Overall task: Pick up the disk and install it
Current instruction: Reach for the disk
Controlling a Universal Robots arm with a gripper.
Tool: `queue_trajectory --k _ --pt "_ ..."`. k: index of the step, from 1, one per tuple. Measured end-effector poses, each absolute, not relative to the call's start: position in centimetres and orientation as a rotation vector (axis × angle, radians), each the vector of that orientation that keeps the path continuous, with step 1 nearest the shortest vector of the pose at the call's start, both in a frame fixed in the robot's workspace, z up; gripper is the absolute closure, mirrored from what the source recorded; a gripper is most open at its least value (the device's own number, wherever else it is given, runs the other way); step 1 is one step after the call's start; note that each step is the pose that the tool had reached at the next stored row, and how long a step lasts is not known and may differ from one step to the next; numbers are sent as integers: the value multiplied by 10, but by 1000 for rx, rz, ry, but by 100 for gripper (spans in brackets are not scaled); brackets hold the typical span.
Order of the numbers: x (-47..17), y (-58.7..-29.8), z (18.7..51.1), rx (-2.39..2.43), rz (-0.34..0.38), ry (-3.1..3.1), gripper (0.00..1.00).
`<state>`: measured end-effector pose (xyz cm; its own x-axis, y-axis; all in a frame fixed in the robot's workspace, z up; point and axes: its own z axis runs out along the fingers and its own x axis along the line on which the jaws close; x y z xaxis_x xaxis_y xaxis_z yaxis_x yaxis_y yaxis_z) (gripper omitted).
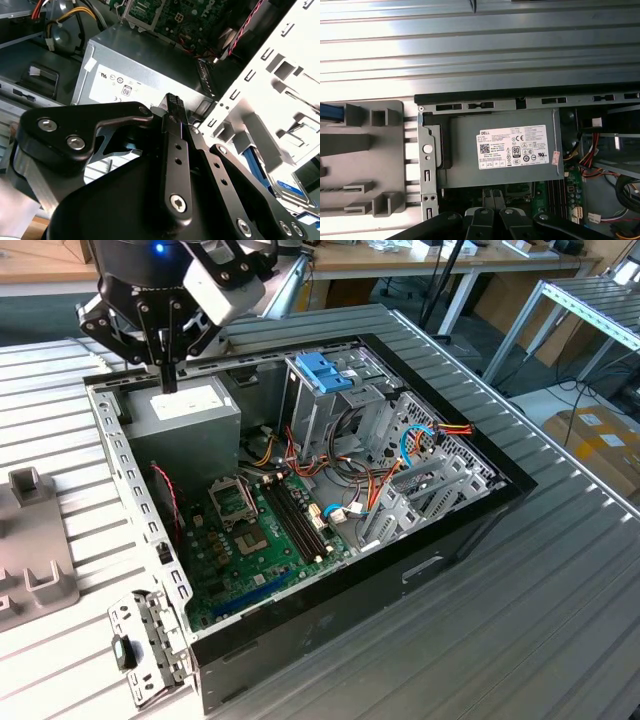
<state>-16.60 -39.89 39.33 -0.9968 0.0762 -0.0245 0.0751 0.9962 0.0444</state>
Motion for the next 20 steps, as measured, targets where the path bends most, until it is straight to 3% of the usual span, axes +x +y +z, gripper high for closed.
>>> queue_trajectory --k 20 --pt "-172 -399 393 118 68 3113 89"
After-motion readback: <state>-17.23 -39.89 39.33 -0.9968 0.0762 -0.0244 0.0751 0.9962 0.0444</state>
